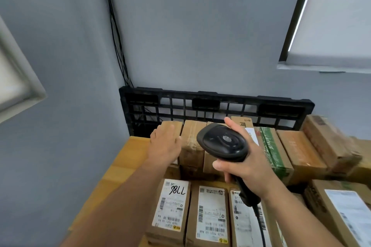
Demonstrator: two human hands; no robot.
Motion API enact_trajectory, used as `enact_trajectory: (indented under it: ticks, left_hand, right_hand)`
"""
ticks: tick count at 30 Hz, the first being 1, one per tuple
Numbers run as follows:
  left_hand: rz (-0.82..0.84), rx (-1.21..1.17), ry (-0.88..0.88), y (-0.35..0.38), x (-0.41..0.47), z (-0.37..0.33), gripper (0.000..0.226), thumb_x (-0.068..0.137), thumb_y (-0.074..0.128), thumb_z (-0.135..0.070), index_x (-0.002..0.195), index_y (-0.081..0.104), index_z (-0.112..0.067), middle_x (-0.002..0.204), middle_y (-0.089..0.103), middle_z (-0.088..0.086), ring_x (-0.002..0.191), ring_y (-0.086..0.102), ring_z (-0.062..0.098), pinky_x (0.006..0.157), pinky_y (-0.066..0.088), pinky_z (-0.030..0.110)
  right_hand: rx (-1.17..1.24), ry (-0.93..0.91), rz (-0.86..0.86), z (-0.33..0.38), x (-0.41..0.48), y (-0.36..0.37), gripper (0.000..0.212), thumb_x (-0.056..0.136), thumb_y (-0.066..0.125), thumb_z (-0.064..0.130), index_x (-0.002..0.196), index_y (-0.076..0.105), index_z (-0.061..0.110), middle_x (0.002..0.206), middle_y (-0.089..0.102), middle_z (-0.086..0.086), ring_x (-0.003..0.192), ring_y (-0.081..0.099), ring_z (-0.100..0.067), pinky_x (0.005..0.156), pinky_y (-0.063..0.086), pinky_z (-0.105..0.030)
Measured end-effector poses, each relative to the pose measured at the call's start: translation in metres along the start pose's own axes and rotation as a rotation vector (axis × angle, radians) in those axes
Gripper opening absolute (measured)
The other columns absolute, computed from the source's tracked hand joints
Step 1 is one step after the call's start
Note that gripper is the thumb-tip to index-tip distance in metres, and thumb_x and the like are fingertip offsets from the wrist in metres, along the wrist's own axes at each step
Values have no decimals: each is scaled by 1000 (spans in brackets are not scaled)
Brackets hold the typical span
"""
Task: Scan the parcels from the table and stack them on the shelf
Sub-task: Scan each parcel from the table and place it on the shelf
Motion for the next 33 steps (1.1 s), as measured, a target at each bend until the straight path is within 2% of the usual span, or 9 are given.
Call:
enact_trajectory:
  ticks: [3,6,9,14,16,19,23,28,33]
  left_hand:
    - [88,66,-69,14,25,11,47,102,29,-39,146,32,-21,152,25,16,139,23,35,111,26,45]
    - [136,139,-137,17,40,22,49,101,26,-44,139,43,-18,142,40,17,129,35,35,104,35,46]
    - [147,220,-171,13,47,28,58,99,25,-56,138,45,-18,139,46,17,130,37,36,103,33,44]
    - [139,220,-182,6,53,42,67,90,39,-67,137,42,-19,123,61,10,115,54,30,100,39,42]
    - [160,96,-223,2,55,50,64,88,48,-57,138,37,-19,119,62,8,105,59,28,95,47,41]
    - [157,-309,-330,-11,50,62,73,79,64,-40,142,30,-24,123,56,8,98,59,25,79,55,40]
    - [166,-769,-336,-21,25,73,93,82,72,-10,152,14,-32,116,56,1,90,59,18,61,51,32]
    - [99,-922,-268,-26,-12,89,100,79,77,-10,153,14,-33,122,60,7,98,63,21,67,55,34]
    - [9,-952,-166,-33,-44,84,102,77,79,-8,152,16,-36,111,62,3,101,62,21,72,55,33]
  right_hand:
    - [-5,35,-13,-9,13,5,98,70,81,-2,145,33,41,129,57,-6,59,67,-11,56,58,-36]
    - [31,56,-24,-22,25,7,98,69,83,3,144,34,43,129,58,-4,58,65,-16,55,57,-36]
    - [37,64,-40,-29,31,10,97,67,82,8,141,34,47,125,61,-6,54,62,-22,55,57,-39]
    - [70,101,-40,-34,33,17,100,62,81,13,144,33,43,123,61,-7,54,60,-22,52,55,-35]
    - [76,105,-35,-34,32,19,101,62,81,13,146,32,42,123,61,-7,54,60,-24,52,55,-35]
    - [87,100,-27,-32,29,21,101,64,82,10,144,32,45,122,62,-10,53,60,-25,52,54,-34]
    - [116,97,-10,-27,18,25,101,68,85,6,145,33,46,117,63,-17,53,60,-28,52,53,-34]
    - [202,92,-4,-10,-3,31,101,65,86,9,145,36,44,110,67,-15,53,59,-29,54,54,-34]
    - [352,57,55,17,-25,43,102,57,86,23,142,35,50,97,71,-18,52,60,-28,49,51,-35]
Point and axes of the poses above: each hand's wrist, its own x-axis towards the middle knuckle, its own y-axis out of the palm, z = x × y, the point moved 4 cm from there along x, towards the middle knuckle
